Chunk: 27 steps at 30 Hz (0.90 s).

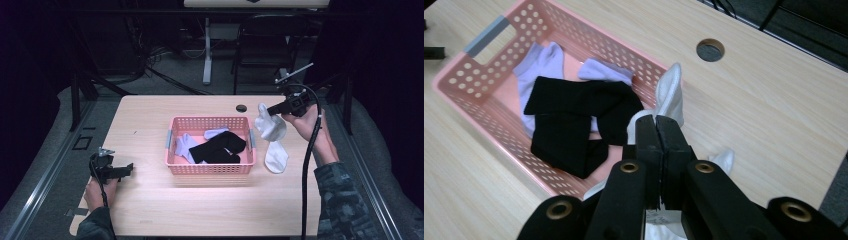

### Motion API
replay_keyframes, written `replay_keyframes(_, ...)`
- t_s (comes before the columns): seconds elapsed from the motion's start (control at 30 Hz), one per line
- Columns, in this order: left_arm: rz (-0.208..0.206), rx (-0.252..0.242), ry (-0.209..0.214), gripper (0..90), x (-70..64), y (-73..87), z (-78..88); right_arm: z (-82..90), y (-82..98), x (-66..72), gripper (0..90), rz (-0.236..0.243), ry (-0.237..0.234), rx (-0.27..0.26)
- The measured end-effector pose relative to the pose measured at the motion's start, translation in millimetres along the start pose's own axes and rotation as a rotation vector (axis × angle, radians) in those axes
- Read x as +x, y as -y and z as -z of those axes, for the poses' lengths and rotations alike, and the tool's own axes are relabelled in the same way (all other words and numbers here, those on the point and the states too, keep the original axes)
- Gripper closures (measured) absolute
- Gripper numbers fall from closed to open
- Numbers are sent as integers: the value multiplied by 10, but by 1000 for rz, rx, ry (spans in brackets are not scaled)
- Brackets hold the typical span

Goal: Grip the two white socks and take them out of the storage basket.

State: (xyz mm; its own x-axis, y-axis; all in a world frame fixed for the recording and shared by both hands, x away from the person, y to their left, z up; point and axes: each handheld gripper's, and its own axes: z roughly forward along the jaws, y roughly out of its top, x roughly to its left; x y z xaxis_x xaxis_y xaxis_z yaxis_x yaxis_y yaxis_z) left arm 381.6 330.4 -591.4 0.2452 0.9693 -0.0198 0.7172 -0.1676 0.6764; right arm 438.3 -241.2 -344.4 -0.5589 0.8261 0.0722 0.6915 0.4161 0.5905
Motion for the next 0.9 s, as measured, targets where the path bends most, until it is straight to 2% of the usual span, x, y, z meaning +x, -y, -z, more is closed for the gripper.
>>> replay_keyframes(0.27, 0, 0, -1, 3, 0, 0, 0, -40, 150, -176, 896, -36, 29, 17)
replay_keyframes(0.5, 0, 0, -1, 3, 0, 0, 0, -130, 240, -249, 896, -57, 32, 27)
replay_keyframes(0.9, 0, 0, -1, 3, 0, 0, 0, -486, 457, -425, 896, -122, 16, 81)
